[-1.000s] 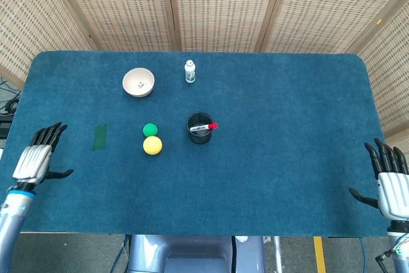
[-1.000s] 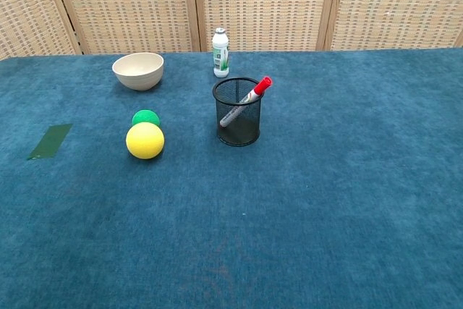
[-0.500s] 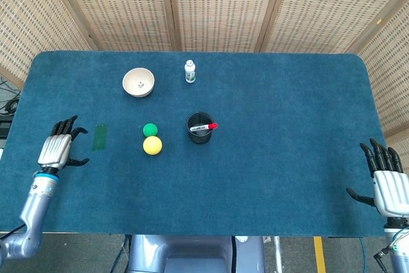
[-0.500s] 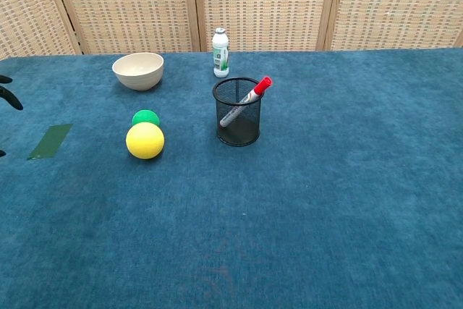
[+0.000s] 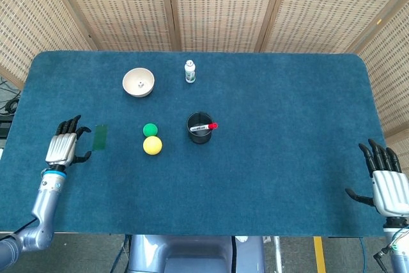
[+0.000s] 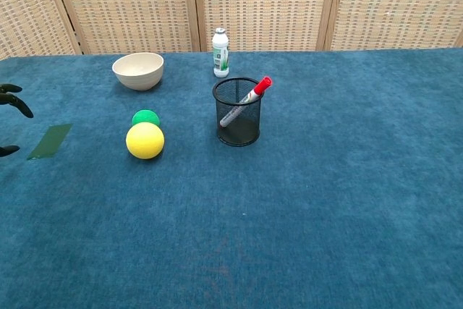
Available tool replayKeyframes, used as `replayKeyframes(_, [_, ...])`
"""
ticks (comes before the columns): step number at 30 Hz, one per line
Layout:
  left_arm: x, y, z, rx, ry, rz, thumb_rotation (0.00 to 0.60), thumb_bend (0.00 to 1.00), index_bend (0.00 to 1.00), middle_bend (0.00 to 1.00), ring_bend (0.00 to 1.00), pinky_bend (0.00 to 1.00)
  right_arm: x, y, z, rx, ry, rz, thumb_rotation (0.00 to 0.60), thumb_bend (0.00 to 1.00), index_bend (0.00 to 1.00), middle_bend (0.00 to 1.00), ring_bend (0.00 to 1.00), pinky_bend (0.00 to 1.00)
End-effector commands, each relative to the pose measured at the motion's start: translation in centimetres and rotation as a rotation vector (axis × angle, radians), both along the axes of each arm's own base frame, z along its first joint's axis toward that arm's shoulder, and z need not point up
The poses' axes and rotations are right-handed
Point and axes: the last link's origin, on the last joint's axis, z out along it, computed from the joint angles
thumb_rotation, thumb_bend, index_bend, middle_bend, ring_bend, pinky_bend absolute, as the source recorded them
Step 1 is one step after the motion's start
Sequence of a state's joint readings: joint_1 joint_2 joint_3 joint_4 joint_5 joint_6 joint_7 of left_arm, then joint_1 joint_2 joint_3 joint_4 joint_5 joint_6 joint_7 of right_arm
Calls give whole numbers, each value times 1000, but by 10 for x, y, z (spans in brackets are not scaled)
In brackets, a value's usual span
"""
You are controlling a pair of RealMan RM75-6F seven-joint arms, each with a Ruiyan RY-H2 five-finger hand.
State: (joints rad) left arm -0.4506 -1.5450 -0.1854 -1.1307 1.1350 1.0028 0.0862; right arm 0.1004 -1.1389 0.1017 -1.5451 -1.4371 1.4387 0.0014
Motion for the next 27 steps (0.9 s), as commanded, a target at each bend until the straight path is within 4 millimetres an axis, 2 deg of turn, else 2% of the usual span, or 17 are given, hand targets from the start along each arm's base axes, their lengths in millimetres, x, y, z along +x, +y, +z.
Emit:
replayKeyframes(1, [-1,2,-5,-5,-8,12,600,298,292,0,0,0,0,0,0,3,-1,-1,600,2,0,0,0,0])
replayKeyframes(17, [-14,7,-23,26,3,55,600,296,292,0,0,0,-3,-2,-1,10,-7,-12,600,2,0,0,0,0])
replayKeyframes(27, [-15,11,-30,31,9,63,600,296,292,0,0,0,-3,-2,-1,11,-6,-12,600,1,0,0,0,0])
